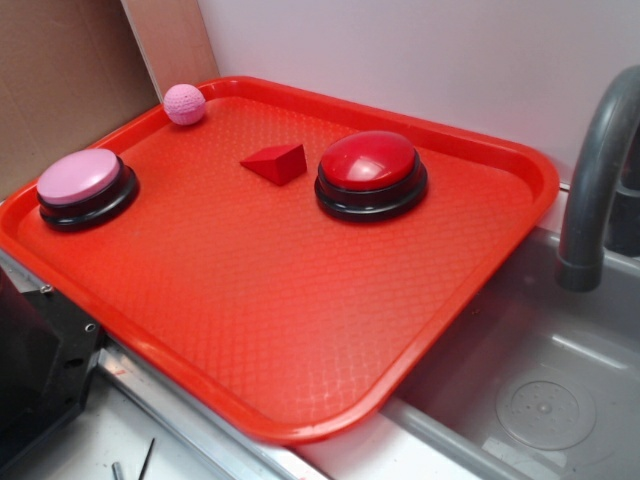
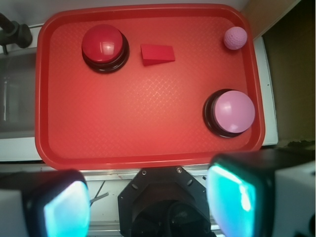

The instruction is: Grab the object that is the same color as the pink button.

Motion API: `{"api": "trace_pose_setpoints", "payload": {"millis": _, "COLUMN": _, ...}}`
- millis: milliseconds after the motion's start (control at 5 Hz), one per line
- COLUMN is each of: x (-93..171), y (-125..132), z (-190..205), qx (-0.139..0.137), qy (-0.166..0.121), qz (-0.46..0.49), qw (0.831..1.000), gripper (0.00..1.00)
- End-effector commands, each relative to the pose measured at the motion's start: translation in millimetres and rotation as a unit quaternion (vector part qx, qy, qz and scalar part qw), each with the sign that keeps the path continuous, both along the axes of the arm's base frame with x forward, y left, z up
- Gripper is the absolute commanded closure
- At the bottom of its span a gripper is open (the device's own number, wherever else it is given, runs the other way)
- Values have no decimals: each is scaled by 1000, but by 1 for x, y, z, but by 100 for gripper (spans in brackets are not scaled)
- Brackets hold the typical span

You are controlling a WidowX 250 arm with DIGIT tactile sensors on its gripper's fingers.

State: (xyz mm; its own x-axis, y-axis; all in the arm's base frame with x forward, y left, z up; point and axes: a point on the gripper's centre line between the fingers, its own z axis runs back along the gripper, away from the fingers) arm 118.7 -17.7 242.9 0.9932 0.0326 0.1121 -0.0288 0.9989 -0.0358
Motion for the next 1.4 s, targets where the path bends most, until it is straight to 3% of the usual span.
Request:
{"api": "trace_pose_setpoints", "payload": {"millis": 0, "x": 0, "y": 0, "z": 0, "qx": 0, "qy": 0, "qz": 0, "qw": 1000, "gripper": 0}}
{"api": "trace_pose_setpoints", "payload": {"millis": 200, "x": 26, "y": 50, "z": -28, "qx": 10, "qy": 46, "qz": 105, "qw": 993, "gripper": 0}}
{"api": "trace_pose_setpoints", "payload": {"millis": 400, "x": 64, "y": 83, "z": -45, "qx": 22, "qy": -6, "qz": 204, "qw": 979, "gripper": 0}}
{"api": "trace_pose_setpoints", "payload": {"millis": 600, "x": 78, "y": 107, "z": -50, "qx": 55, "qy": -48, "qz": 325, "qw": 943, "gripper": 0}}
{"api": "trace_pose_setpoints", "payload": {"millis": 1200, "x": 78, "y": 107, "z": -50, "qx": 55, "qy": -48, "qz": 325, "qw": 943, "gripper": 0}}
